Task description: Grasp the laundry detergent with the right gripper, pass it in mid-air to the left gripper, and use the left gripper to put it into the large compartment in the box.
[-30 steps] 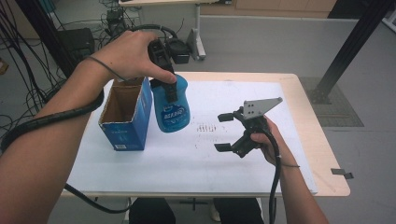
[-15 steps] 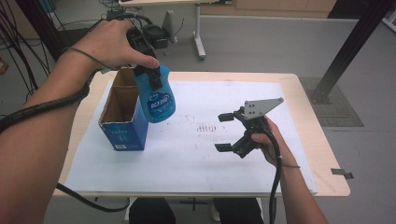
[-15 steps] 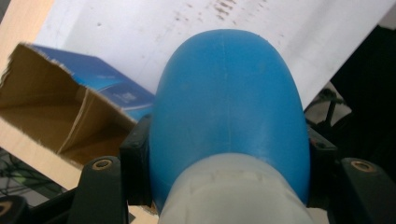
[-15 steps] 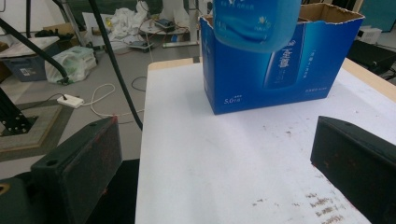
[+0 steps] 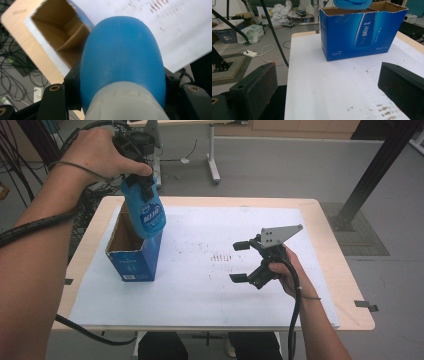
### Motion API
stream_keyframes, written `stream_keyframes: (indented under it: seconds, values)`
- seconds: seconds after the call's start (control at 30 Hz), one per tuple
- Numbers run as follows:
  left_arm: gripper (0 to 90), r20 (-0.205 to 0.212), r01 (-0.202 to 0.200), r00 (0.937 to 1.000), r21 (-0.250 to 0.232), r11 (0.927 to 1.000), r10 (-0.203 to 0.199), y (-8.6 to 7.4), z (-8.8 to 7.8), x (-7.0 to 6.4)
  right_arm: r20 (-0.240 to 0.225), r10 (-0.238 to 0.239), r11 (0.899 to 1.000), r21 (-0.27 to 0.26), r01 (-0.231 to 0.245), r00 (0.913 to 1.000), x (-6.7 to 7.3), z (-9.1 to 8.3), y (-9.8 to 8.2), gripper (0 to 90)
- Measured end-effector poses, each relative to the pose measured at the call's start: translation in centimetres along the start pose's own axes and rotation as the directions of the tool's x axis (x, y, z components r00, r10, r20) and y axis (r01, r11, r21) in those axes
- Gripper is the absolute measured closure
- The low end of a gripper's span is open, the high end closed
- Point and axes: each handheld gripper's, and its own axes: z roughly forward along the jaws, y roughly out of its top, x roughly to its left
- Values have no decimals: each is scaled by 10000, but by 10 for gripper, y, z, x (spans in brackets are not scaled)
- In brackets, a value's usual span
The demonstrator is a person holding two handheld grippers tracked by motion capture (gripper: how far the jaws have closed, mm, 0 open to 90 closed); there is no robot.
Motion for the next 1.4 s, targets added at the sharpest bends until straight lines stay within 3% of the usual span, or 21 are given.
stream_keyframes:
  seconds: [0.17,0.2,0.23,0.3,0.33,0.4,0.57,0.6,0.63,0.77,0.87,0.9,1.0,1.4]
  values:
    - [380,-168,1048,9944,42,9945,-1047,0,-1,11,30,-6,10000,20,6,10000,0,-1,0,29]
    - [380,-250,973,9950,33,9953,-972,0,-1,10,19,22,10000,33,-22,10000,0,-2,0,29]
    - [380,-248,1351,9906,151,9907,-1348,1,0,13,25,25,10000,32,-25,10000,0,-2,0,29]
    - [380,-396,1599,9865,141,9870,-1592,2,1,14,11,43,10000,4,-43,10000,0,-2,-1,29]
    - [380,-451,2006,9788,153,9795,-1998,3,1,16,-13,33,10000,3,-33,10000,0,-2,-1,29]
    - [380,-565,2887,9559,16,9574,-2882,1,2,20,5,27,10000,54,-27,10000,0,-1,0,31]
    - [380,-710,4202,9052,16,9074,-4190,1,-1,32,77,33,10000,73,-33,10000,1,-2,0,32]
    - [380,-714,4256,9026,0,9049,-4245,1,-2,34,80,26,10000,59,-26,10000,1,-2,-1,32]
    - [380,-717,4461,8927,0,8950,-4450,1,-3,36,77,38,10000,61,-38,10000,1,-2,-1,32]
    - [380,-743,4931,8672,-108,8699,-4925,-1,-7,40,115,60,10000,72,-61,9999,2,-3,0,32]
    - [380,-849,5127,8546,-194,8584,-5123,-1,-8,39,113,35,10000,85,-36,9999,3,-2,0,32]
    - [381,-855,5076,8575,-196,8614,-5073,-1,-7,40,137,33,10000,85,-34,9999,3,-1,1,32]
    - [380,-817,5156,8531,-185,8566,-5153,-3,-7,43,113,50,9999,117,-51,9999,4,-1,2,32]
    - [380,-671,5183,8529,-113,8552,-5178,-8,2,51,127,-2,9996,270,-2,9999,5,1,7,32]
